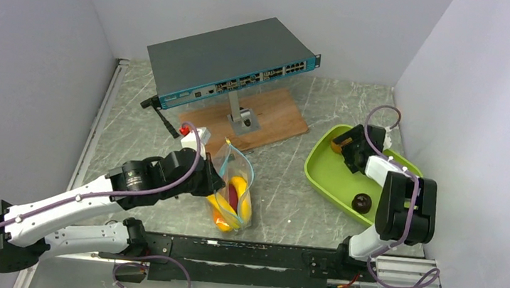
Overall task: Place the food in the zip-top bag and seal the zipper
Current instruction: Pick up the fake vegetable from the bin.
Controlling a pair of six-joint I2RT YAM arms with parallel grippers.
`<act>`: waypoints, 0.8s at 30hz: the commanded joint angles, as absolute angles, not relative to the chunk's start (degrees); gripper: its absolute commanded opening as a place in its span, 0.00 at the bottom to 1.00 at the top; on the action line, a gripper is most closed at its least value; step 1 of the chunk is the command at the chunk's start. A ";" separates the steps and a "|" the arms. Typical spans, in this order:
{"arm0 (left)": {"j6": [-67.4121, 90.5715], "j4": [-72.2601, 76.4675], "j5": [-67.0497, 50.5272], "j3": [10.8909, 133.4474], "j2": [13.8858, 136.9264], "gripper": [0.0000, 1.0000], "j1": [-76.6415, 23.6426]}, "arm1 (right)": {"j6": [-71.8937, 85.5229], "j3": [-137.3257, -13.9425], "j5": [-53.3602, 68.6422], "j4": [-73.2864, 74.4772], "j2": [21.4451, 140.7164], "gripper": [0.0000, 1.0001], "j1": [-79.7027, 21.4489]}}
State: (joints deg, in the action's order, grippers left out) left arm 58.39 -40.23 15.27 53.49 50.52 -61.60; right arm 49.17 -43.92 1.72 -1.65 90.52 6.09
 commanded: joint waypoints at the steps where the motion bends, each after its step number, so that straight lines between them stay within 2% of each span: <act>1: 58.98 -40.08 14.17 56.46 51.59 0.00 -61.79 | 48.68 -43.73 0.73 -5.36 87.60 0.90 7.33; 7: 59.30 -39.59 13.33 56.04 51.72 0.00 -61.79 | 47.07 -47.07 2.28 -4.53 91.79 0.88 8.81; 14: 59.49 -39.74 13.54 55.57 50.42 0.00 -61.79 | 45.45 -46.19 1.69 -5.96 92.53 0.78 9.02; 17: 59.51 -39.38 13.16 55.04 50.15 0.00 -61.79 | 44.49 -45.51 0.63 -6.54 91.85 0.65 9.23; 21: 59.72 -39.21 13.05 54.87 49.59 0.00 -61.79 | 43.90 -45.24 -2.20 -6.03 90.32 0.35 9.15; 24: 59.92 -38.96 13.10 54.50 48.71 0.00 -61.79 | 44.01 -43.54 -1.96 -7.26 86.94 0.22 9.14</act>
